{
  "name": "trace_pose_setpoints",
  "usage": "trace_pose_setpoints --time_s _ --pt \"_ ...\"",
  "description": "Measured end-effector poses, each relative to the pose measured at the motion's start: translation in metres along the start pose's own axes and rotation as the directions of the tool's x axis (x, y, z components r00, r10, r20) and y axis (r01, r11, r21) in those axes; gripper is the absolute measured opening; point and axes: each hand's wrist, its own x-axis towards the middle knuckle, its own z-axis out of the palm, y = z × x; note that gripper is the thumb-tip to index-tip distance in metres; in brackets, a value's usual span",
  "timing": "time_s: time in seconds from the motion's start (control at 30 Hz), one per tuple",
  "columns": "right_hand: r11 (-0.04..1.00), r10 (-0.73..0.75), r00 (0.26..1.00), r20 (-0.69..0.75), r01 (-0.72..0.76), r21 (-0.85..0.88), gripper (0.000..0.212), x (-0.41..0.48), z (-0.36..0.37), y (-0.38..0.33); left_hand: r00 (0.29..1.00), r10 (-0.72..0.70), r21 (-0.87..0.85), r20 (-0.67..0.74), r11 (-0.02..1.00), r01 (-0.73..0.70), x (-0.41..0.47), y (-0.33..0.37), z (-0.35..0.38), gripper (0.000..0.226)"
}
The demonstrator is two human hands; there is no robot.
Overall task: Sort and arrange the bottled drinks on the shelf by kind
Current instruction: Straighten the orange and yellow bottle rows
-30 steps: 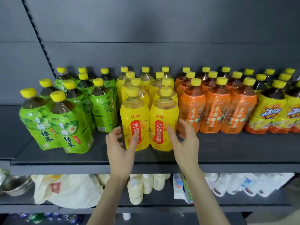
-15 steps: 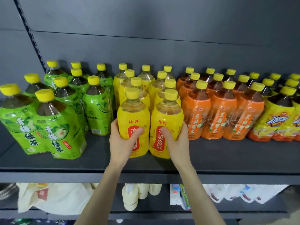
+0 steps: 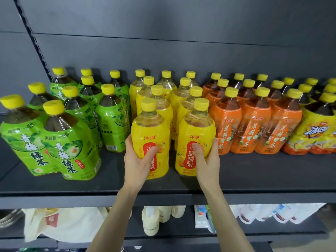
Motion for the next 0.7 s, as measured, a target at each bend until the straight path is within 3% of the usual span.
trace_pose_setpoints --time_s 0.17,0.33,0.5,0.6,0.7 --pt "1.0 -0.01 0.998 -0.07 0.009 -0.02 0.068 -0.013 0.006 -0.002 0.999 0.024 0.019 -0.024 1.0 -0.023 -0.001 -0.003 -0.015 0.065" --pt "0.991 -0.038 0.982 -0.184 0.014 -0.13 0.072 -0.037 0.005 0.004 0.994 0.069 0.036 -0.09 0.997 -0.066 0.001 0.0 -0.039 0.067" --pt "0.944 -0.308 0.91 -0.278 0.256 -0.208 0.033 -0.056 0.013 -0.005 0.988 0.105 0.082 -0.111 0.992 -0.096 0.007 -0.002 -0.057 0.069" --pt "0.931 -0.359 0.906 -0.225 0.329 -0.16 0.018 -0.061 0.031 -0.016 0.985 0.117 0.092 -0.128 0.99 -0.106 0.011 -0.004 -0.065 0.071" --pt "0.937 -0.336 0.938 -0.088 0.323 -0.133 0.021 -0.056 0.057 -0.023 0.983 0.126 0.084 -0.134 0.99 -0.116 0.015 -0.004 -0.072 0.073"
